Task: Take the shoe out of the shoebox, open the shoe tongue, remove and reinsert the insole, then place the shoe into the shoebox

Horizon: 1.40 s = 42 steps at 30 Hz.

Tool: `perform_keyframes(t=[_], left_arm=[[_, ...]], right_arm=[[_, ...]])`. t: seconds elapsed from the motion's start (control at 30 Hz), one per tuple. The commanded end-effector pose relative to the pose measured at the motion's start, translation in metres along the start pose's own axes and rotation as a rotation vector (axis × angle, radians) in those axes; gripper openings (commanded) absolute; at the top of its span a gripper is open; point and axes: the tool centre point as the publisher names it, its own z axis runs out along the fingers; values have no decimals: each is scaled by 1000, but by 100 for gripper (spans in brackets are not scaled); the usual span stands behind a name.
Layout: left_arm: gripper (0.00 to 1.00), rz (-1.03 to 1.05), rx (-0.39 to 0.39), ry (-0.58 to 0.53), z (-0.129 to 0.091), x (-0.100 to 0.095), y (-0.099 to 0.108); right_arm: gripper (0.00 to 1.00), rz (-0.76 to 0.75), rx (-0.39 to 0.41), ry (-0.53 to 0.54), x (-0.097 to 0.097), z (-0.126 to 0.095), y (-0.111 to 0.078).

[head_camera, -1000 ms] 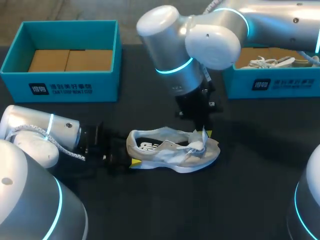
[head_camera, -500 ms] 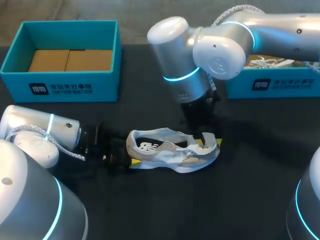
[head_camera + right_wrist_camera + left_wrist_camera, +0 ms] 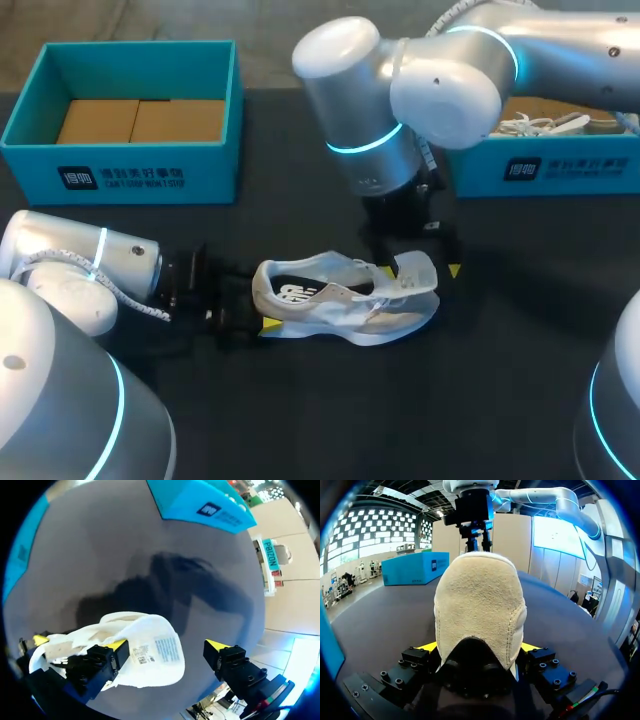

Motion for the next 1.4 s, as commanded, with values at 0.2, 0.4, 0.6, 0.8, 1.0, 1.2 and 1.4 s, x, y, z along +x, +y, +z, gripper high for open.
perform_keyframes(t=[0.2,0.4,0.6,0.8,1.0,1.2,1.4], left_arm=[[0,-1,-3,1,1,-1,2],[0,-1,-3,1,1,-1,2],[0,-1,-3,1,1,-1,2],[0,-1,-3,1,1,-1,2],[0,-1,-3,1,1,-1,2],[0,-1,-3,1,1,-1,2],[0,-1,-3,1,1,-1,2]], right_arm=[[100,-127,-161,37,0,-45,-2],[100,-261,-268,55,8,-69,0],[100,-413,-343,95,17,-91,0],[100,-649,-426,137,35,-111,-8],[100,-828,-490,156,47,-125,-14],[46,-1003,-541,145,59,-136,-24],[0,-1105,-572,133,66,-143,-32]])
